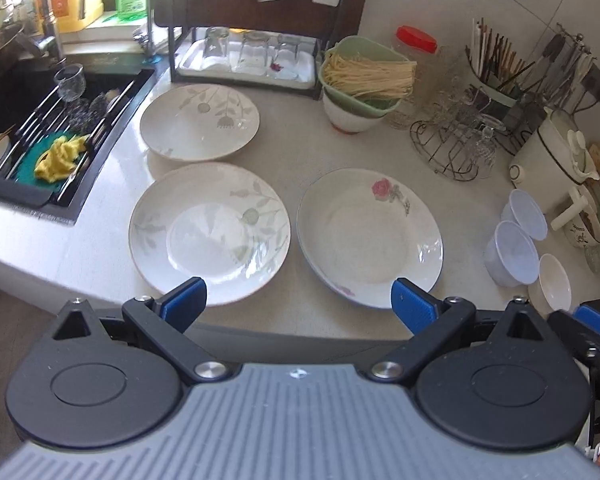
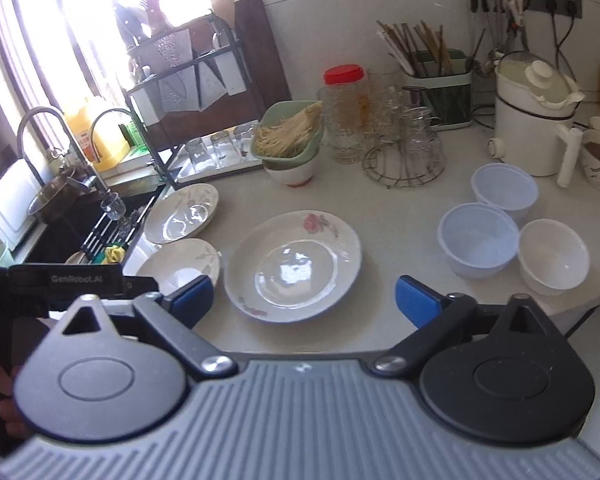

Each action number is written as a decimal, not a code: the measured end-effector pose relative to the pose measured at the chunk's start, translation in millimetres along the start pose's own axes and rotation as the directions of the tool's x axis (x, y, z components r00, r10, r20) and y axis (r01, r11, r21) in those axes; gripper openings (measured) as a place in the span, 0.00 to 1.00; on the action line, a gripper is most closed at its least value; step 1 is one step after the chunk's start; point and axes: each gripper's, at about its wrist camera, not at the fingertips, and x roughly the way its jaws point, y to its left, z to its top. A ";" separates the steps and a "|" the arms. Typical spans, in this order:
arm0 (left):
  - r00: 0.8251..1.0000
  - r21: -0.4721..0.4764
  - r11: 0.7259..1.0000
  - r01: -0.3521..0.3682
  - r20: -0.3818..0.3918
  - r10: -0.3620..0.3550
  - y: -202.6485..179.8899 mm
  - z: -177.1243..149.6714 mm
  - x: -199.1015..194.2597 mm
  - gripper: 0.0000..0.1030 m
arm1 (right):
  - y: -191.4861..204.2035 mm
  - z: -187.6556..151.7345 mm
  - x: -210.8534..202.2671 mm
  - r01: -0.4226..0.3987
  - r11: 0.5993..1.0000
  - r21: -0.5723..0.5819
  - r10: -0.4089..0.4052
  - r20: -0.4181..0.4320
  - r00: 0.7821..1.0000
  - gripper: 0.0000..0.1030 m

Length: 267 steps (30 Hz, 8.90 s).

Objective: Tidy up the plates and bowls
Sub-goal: 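Move both grippers to the leaf-pattern plate near the sink and close on its rim, then lift the leaf-pattern plate with both grippers and carry it over the rose plate, then lower the leaf plate onto the rose plate and open both grippers, then move both grippers to the second leaf-pattern plate beside the glass rack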

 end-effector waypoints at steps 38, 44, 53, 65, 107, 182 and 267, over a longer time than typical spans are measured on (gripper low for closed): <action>0.971 0.201 0.964 0.172 -0.198 -0.132 174.6 97.1 135.6 0.80 | 131.1 -7.1 160.6 0.146 0.971 0.191 -0.126 -0.114 0.985 0.67; 0.956 0.186 0.969 0.163 -0.271 -0.109 192.6 92.5 169.4 0.65 | 131.9 -27.7 180.4 0.147 0.945 0.293 -0.093 -0.191 0.977 0.54; 0.943 0.139 0.968 0.208 -0.290 -0.161 199.6 93.7 185.7 0.44 | 145.7 -42.8 200.7 0.166 0.945 0.284 -0.101 -0.230 0.968 0.31; 0.942 0.117 0.970 0.212 -0.291 -0.171 200.6 96.6 199.3 0.23 | 136.2 -43.5 227.4 0.210 0.943 0.258 -0.135 -0.281 0.950 0.10; 0.876 0.160 0.881 0.444 -0.285 -0.390 99.1 149.7 169.5 0.22 | 53.9 5.7 166.3 0.122 0.901 0.416 -0.095 -0.085 0.992 0.11; 0.793 0.012 0.949 0.314 -0.553 -0.256 21.1 135.0 225.1 0.51 | -22.9 0.6 226.4 0.247 0.967 0.060 -0.235 -0.155 0.960 0.17; 0.982 -0.121 0.989 -0.085 0.157 0.103 27.2 -87.6 -94.5 0.69 | 14.2 -47.0 -2.6 -0.279 0.948 -0.152 0.275 -0.049 0.960 0.66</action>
